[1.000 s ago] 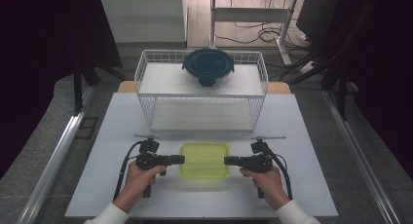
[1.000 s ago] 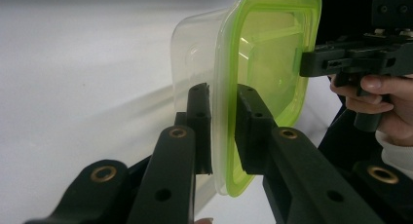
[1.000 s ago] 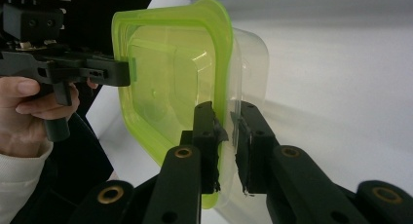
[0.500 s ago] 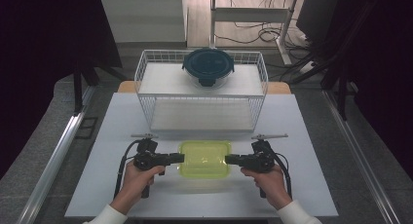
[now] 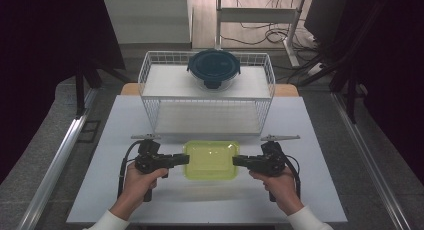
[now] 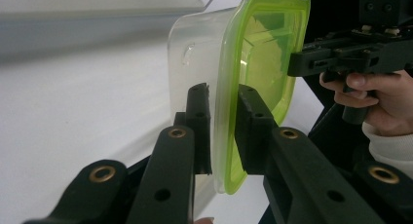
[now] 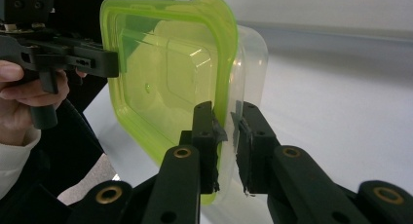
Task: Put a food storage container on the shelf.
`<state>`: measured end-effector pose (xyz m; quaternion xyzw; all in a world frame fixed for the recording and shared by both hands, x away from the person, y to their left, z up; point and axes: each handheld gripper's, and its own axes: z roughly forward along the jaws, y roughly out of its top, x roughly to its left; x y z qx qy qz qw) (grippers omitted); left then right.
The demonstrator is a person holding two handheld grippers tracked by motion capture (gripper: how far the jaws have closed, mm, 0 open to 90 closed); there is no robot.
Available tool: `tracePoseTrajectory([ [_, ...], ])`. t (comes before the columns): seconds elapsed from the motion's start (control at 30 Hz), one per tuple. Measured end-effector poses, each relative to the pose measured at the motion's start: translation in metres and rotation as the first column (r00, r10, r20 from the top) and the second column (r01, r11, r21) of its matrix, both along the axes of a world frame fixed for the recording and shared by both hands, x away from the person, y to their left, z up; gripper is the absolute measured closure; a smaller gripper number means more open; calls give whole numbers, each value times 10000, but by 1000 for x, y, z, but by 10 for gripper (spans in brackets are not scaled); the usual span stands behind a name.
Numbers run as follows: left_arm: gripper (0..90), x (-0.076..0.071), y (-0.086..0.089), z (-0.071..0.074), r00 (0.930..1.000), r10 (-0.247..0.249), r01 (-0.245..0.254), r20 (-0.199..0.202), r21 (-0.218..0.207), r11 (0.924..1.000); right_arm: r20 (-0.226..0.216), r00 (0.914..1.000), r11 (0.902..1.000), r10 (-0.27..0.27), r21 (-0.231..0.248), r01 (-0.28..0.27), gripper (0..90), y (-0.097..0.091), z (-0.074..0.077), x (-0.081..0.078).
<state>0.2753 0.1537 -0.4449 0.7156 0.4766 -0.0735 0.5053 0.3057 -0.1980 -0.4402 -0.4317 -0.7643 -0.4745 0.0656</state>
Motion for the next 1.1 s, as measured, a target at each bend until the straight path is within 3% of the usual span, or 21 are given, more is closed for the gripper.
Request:
tracePoseTrajectory([
  [0.17,784,3,4,14,9998,105,-102,170,-191,9998,317,9995,9999,25,132,-29,780,2,16,2],
  [0.4,782,4,7,40,9977,116,-122,664,96,9999,742,9972,9996,135,243,-154,781,6,34,6],
  [0.6,783,8,7,58,9955,95,-99,944,34,9999,986,9951,9992,100,367,-137,781,6,52,9],
  [0.8,784,12,7,80,9902,98,-107,1390,62,9999,1472,9890,9993,111,339,-162,781,6,76,12],
  [1.1,785,17,10,102,9856,203,-187,1681,-112,9998,2086,9779,9989,125,420,-217,780,8,105,18],
])
